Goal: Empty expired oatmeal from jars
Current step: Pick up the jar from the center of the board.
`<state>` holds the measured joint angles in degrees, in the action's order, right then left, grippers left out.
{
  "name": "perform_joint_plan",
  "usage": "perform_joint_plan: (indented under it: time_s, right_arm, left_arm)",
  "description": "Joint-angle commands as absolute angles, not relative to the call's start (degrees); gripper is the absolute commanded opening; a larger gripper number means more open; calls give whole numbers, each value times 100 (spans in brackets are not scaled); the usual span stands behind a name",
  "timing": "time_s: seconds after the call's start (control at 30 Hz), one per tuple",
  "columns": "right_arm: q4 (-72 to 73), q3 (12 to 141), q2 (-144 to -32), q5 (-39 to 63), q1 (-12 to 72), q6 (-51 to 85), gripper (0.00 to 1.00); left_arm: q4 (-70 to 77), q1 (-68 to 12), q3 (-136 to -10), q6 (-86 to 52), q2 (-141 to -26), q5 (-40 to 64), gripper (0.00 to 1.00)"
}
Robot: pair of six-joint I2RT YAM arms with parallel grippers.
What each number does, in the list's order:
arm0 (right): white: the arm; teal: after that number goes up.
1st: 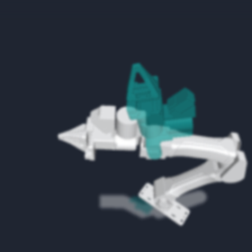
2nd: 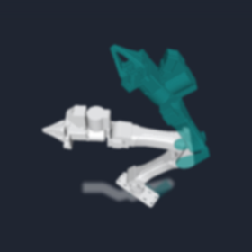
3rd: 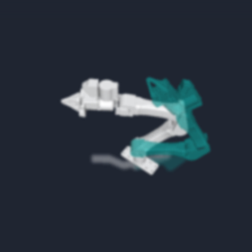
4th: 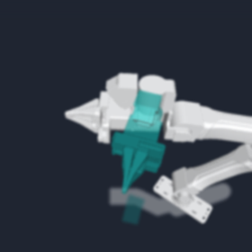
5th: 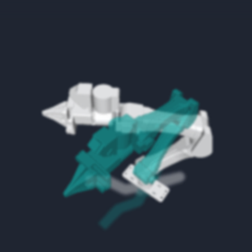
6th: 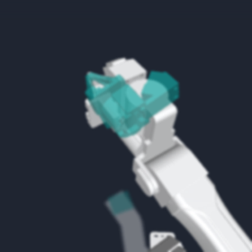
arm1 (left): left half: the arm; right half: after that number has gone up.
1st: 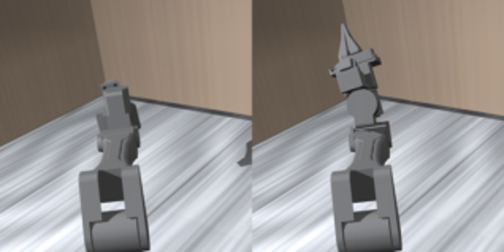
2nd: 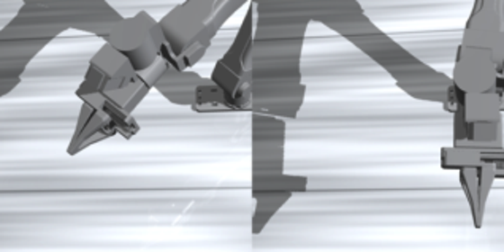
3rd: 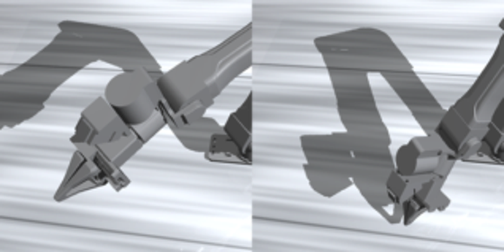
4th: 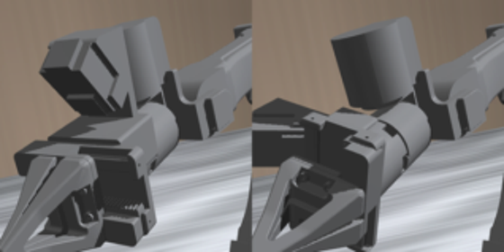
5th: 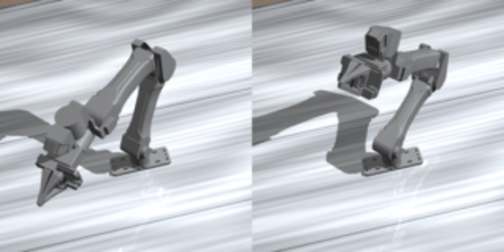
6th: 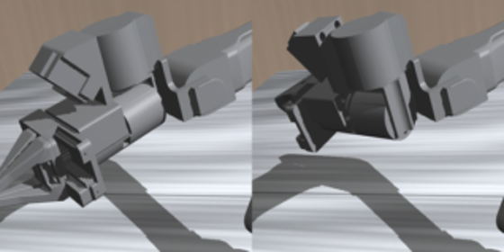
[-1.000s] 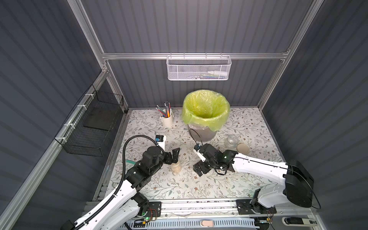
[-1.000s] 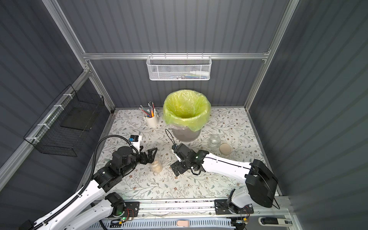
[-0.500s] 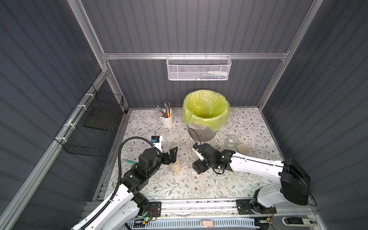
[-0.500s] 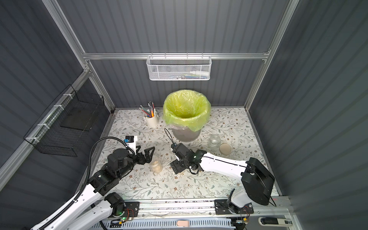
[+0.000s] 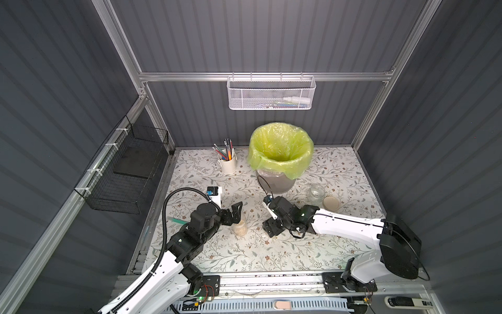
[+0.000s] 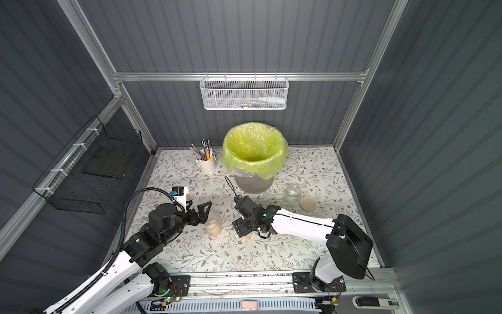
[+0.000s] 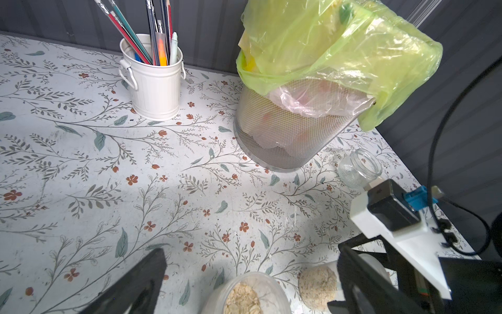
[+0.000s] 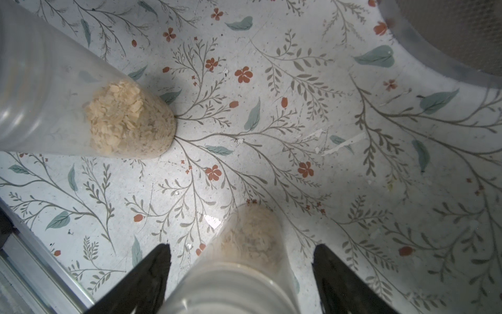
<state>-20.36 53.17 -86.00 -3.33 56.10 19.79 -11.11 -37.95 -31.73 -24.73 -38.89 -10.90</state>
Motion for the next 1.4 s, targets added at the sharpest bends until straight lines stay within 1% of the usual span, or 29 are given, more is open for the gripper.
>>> perform_joint_plan:
  time_s: [0.0,0.1,0.3,0.57,0.7,0.8,0.9,1.0,1.17,1.37]
  right_arm:
    - [-1975,5171,-8605,-449,5634,2124,82]
    - [-1932,5133,-8611,-465,5633,2153,77]
    - [-1820,5139,-8630,-579,5634,2120,76]
    - [-1823,5126,-8651,-635,5634,2164,63]
    - [-2020,5076,-8341,-765,5610,2169,57]
    - [-2122,5071,-7893,-521,5479,2228,54]
    - [-2195,5063,-7344,59,5177,2464,53]
    - [-2787,5153,-6796,528,4716,2713,53]
    - [-3604,5231,-5766,1163,3832,2880,53]
    - [-4675,5817,-5415,1631,3030,2888,54]
  left_arm:
    - [-1090,-3823,-3179,-2514,-3909,-1100,100]
    - [-1090,-3823,-3182,-2522,-3920,-1091,100]
    - [-1106,-3823,-3188,-2514,-3970,-1064,100]
    - [-1026,-3823,-3210,-2414,-4053,-1003,100]
    - [-803,-3823,-3158,-2267,-3897,-949,100]
    - [-606,-3823,-3225,-1991,-3937,-801,100]
    - [-285,-3832,-3372,-1408,-4110,-319,100]
    - [12,-3840,-3582,-926,-4292,-100,100]
    - [154,-3888,-4047,-161,-4927,320,100]
    - [202,-4057,-4468,359,-5398,1172,100]
